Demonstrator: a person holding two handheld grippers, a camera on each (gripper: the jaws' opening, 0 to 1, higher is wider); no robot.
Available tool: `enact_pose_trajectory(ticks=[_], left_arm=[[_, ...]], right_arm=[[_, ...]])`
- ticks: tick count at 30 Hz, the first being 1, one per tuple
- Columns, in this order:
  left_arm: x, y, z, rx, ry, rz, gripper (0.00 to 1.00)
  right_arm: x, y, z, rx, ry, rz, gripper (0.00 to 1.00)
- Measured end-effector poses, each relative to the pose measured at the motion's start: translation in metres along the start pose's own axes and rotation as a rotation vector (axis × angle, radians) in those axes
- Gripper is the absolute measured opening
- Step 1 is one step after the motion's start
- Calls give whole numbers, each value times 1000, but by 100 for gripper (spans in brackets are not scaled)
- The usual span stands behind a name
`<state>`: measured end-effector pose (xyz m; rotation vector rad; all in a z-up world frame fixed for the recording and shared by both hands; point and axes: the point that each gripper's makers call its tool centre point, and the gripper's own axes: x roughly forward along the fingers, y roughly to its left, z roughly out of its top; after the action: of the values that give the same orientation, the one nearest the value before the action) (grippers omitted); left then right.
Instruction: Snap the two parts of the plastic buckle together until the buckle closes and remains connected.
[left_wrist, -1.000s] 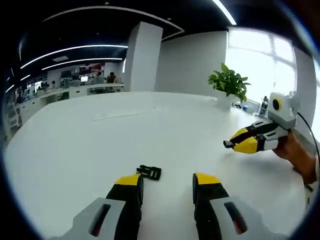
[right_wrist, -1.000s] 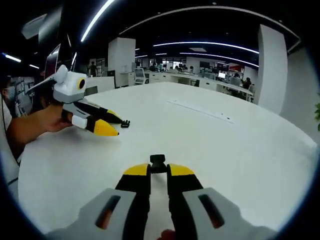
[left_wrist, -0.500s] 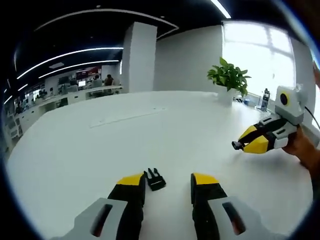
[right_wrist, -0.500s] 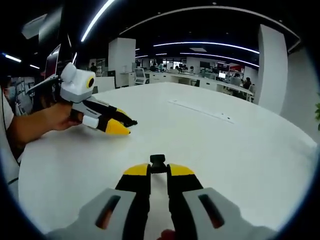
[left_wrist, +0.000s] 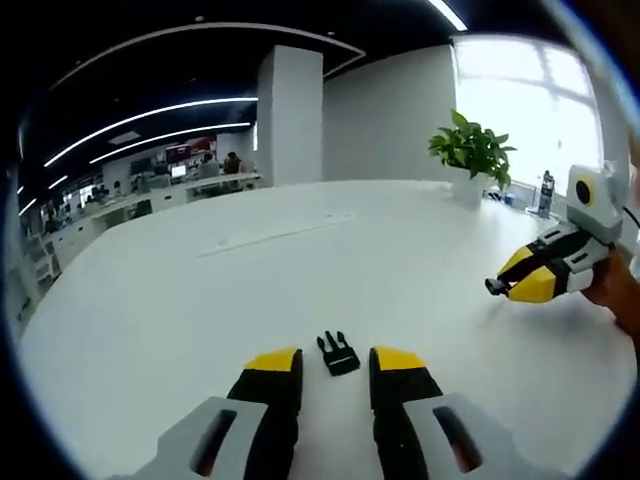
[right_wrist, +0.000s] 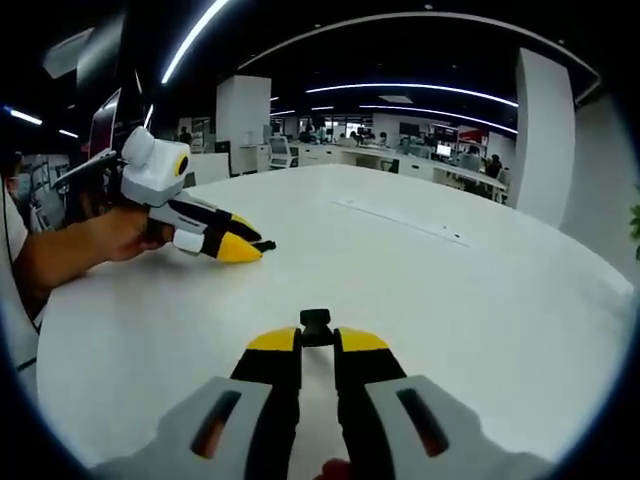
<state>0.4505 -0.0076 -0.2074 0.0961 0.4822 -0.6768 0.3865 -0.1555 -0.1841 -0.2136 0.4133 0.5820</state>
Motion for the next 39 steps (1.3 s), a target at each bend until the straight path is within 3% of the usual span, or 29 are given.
enact_pose_trajectory(ticks=[39], left_arm=[[-2,12,-2,-20,-13,55,16]], right_arm=[[1,1,-3,-3,12,1,13]])
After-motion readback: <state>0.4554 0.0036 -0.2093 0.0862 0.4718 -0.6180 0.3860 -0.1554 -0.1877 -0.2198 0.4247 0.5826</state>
